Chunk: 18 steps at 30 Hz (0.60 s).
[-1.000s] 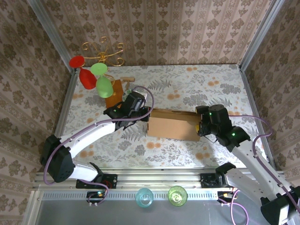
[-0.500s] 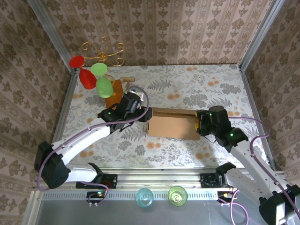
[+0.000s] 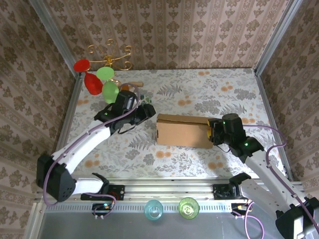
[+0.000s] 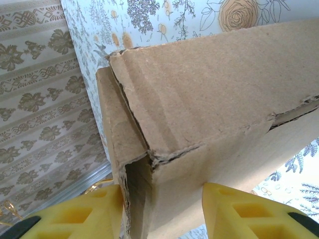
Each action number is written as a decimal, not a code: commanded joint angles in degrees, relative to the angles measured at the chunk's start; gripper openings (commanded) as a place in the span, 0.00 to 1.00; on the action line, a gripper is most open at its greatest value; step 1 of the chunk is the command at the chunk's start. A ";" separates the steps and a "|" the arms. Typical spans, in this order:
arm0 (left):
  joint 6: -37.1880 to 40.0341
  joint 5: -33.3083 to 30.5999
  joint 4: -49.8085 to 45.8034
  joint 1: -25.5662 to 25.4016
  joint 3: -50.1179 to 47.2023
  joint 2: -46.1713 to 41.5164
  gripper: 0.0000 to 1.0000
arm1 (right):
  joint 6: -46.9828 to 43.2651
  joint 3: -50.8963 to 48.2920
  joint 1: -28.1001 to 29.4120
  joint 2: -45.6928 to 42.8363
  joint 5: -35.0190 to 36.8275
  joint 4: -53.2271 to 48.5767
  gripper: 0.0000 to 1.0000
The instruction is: Fold the paper box
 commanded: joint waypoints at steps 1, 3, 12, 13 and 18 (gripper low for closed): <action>-3.87 3.90 -3.00 -0.46 1.55 1.79 0.52 | -0.39 -1.60 -0.27 -0.66 -0.13 -2.96 0.46; -5.34 4.61 -0.05 -0.46 -0.60 2.14 0.51 | -0.41 -1.62 -0.29 -1.06 -0.07 -3.09 0.45; -7.77 6.46 6.12 -1.98 -5.57 4.17 0.35 | -0.28 -2.30 -0.32 -2.05 -0.20 -3.53 0.43; -8.02 6.59 6.31 -2.34 -6.15 4.04 0.32 | -0.28 -2.40 -0.38 -2.09 -0.16 -3.50 0.43; -9.14 6.19 9.01 -3.62 -9.63 2.88 0.23 | -1.21 -3.00 -0.41 -2.36 -1.19 -3.22 0.40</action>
